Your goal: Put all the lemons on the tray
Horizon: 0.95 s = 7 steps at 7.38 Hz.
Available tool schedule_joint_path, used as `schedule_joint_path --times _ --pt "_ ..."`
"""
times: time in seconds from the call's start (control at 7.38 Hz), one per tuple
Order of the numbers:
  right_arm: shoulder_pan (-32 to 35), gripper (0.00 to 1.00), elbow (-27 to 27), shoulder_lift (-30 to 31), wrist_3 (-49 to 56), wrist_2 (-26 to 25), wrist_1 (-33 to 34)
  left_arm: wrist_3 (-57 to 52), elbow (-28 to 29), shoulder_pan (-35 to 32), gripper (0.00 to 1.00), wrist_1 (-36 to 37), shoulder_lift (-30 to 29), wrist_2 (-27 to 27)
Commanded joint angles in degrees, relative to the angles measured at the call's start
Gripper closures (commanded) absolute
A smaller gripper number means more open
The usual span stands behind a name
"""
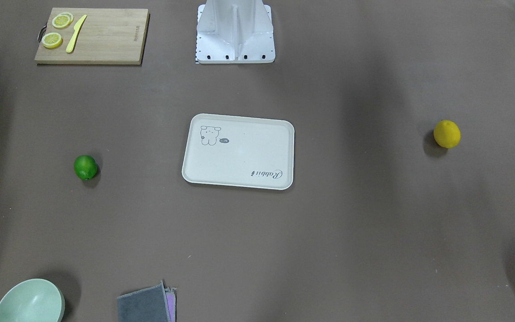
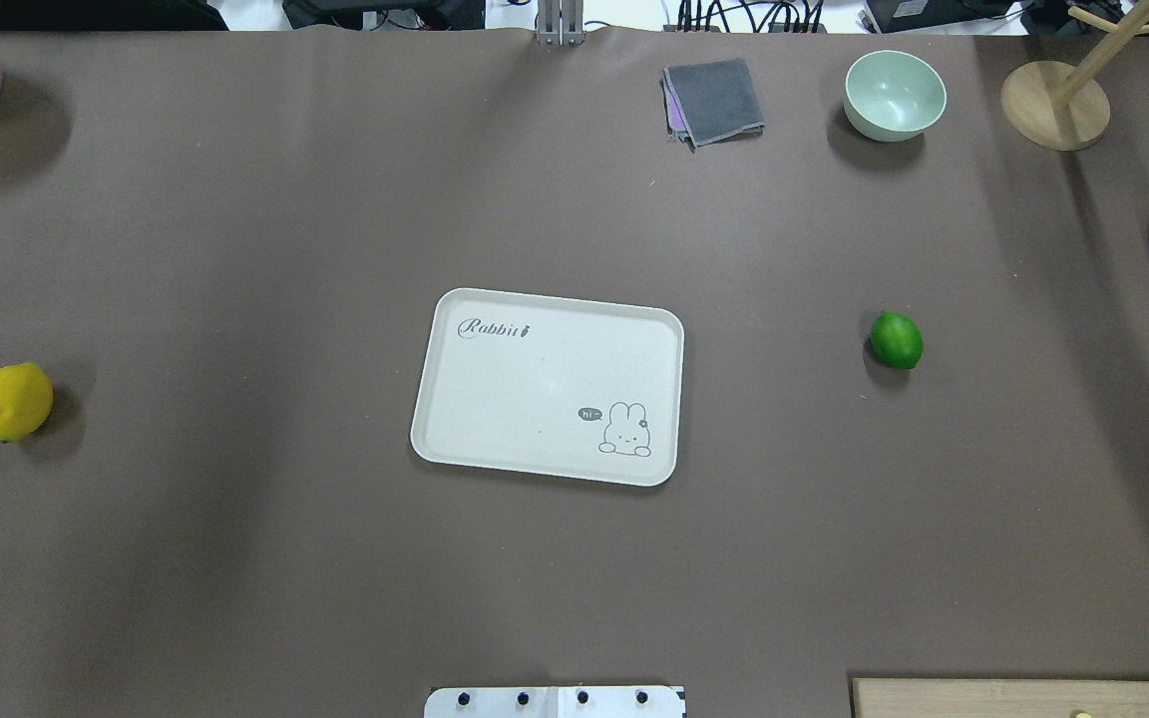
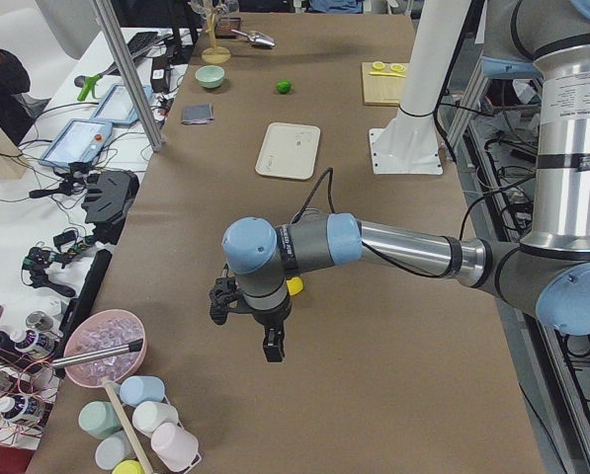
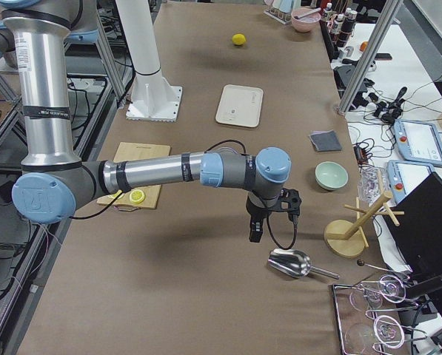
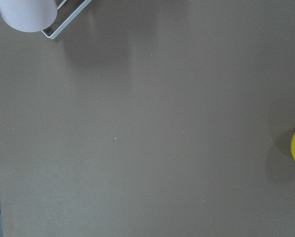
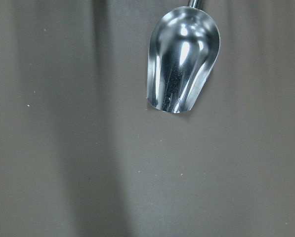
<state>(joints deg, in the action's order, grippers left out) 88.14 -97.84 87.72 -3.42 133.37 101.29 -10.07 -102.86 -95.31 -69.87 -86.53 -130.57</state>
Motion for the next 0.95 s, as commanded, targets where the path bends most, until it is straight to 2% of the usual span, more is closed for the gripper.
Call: schedule_joint_path --times 0.0,0.54,0.81 --pt "-2.17 0.02 0.20 -1.32 -0.70 1.71 0.04 14.64 -0.15 8.60 0.03 -14.36 3.81 -0.04" --pt "-10.60 0.04 0.20 -6.68 -11.94 3.91 -0.04 41.27 0.46 23.20 0.03 -30.11 4.53 -1.80" --pt "-15.17 0.04 -0.06 -10.10 -18.52 3.91 -0.13 49.84 1.87 28.04 0.03 -37.16 4.09 -1.88"
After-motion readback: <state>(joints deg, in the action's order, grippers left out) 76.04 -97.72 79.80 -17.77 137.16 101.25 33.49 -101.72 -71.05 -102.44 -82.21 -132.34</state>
